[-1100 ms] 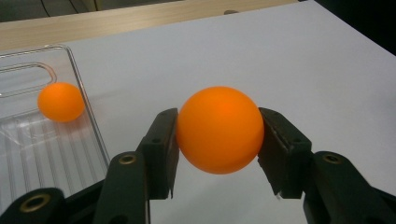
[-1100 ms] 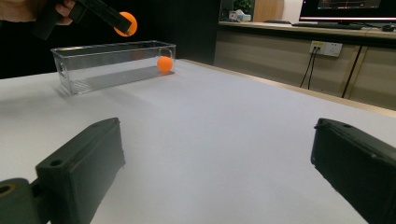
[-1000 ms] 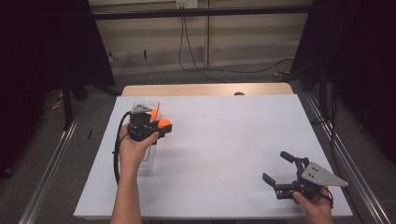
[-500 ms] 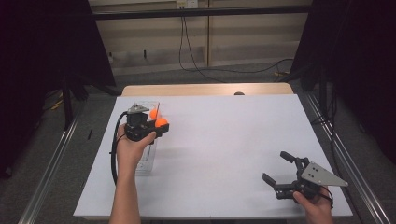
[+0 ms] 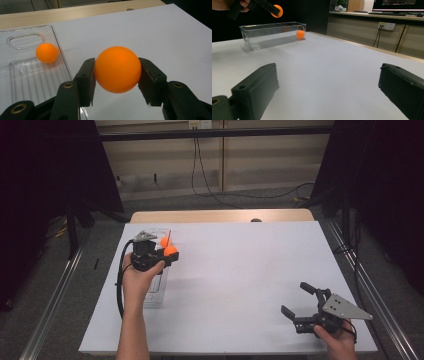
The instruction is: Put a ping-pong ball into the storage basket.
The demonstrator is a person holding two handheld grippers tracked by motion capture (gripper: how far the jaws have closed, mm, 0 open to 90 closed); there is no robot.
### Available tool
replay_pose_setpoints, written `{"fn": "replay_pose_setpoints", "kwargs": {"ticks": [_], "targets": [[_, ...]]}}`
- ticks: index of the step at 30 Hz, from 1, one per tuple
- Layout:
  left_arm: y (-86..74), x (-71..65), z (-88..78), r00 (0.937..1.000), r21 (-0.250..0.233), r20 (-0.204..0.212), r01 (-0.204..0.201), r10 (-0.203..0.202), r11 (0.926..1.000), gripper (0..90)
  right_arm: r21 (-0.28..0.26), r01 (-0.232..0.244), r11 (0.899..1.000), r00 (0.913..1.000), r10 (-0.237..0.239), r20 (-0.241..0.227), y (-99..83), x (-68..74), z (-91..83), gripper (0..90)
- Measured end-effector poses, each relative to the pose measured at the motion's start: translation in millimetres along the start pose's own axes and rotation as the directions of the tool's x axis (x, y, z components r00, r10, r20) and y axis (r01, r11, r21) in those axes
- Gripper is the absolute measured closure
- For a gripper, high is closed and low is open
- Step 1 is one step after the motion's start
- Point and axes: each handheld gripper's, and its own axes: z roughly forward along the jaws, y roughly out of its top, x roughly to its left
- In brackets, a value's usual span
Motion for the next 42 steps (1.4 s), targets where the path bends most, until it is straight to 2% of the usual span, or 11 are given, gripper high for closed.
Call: {"fn": "replay_pose_setpoints", "kwargs": {"ticks": [7, 42], "targets": [[-0.8, 3.0, -3.3, 0.9998, -0.011, -0.012, 0.014, -0.014, 0.9998, 50.8, 0.001, -0.001, 1.000, 1.0000, 0.001, -0.001, 0.0, 0.1, 0.1, 2.1], [-3.7, 13.9, -11.3, 0.9980, -0.023, -0.053, 0.033, -0.034, 0.9992, 50.9, 0.003, -0.002, 1.000, 1.0000, 0.002, -0.001, -0.2, 0.1, 0.5, 2.0]]}}
